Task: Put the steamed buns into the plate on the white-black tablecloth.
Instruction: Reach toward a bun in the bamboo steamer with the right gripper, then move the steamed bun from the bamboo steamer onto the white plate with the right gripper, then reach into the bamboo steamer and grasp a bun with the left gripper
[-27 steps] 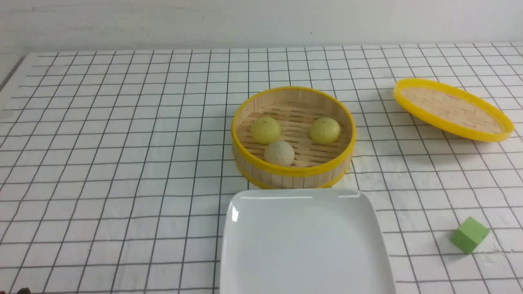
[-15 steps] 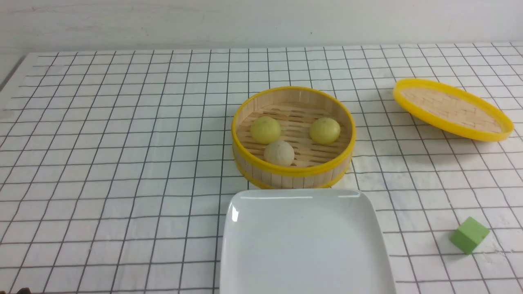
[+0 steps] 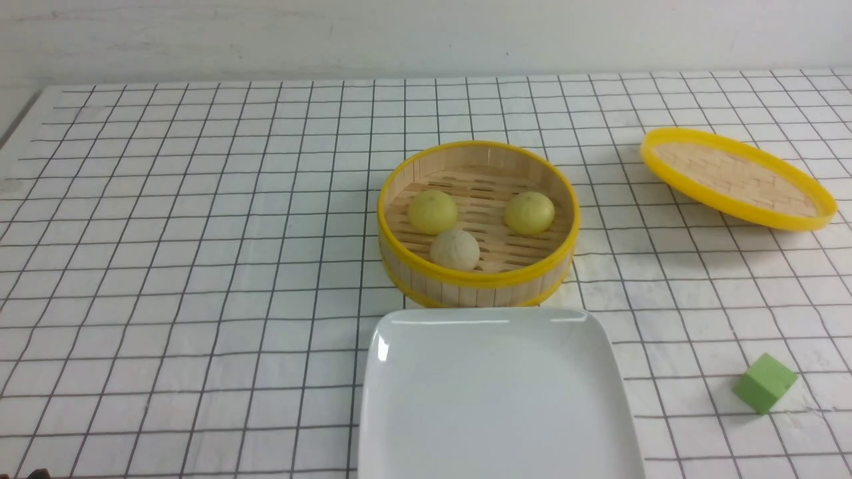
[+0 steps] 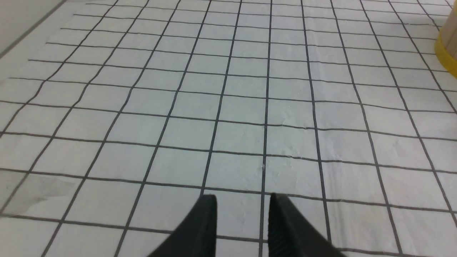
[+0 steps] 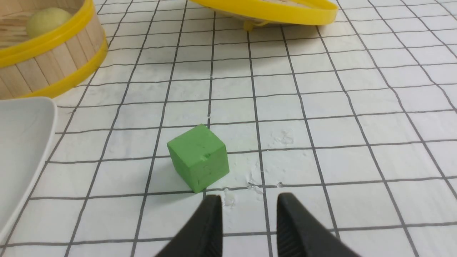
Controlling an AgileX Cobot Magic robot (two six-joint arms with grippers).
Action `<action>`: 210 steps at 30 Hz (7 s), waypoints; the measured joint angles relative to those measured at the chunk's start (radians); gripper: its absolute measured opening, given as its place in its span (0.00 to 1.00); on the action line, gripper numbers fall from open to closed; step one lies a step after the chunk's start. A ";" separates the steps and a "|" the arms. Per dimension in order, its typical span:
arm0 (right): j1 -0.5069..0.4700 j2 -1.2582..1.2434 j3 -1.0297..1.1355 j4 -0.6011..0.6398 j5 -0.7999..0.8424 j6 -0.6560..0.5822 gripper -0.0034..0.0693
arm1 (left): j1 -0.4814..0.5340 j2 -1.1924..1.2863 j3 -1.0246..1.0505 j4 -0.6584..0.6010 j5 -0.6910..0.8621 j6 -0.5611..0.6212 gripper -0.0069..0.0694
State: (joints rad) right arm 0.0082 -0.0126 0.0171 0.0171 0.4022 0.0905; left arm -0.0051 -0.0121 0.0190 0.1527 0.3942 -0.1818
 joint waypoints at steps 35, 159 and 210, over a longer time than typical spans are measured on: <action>0.000 0.003 -0.171 0.543 -0.098 0.094 0.30 | 0.000 0.000 -0.120 -0.731 0.068 -0.441 0.29; 0.428 0.907 -0.815 0.059 0.564 -0.152 0.03 | 0.000 0.880 -0.606 -0.339 0.513 -0.021 0.11; 0.428 0.327 -0.430 -0.037 0.200 -0.129 0.06 | -0.592 2.122 -1.797 -0.153 0.459 -0.098 0.13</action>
State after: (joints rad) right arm 0.4360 0.3148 -0.4124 -0.0197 0.6021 -0.0384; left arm -0.5967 2.1102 -1.7785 0.0000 0.8537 -0.2794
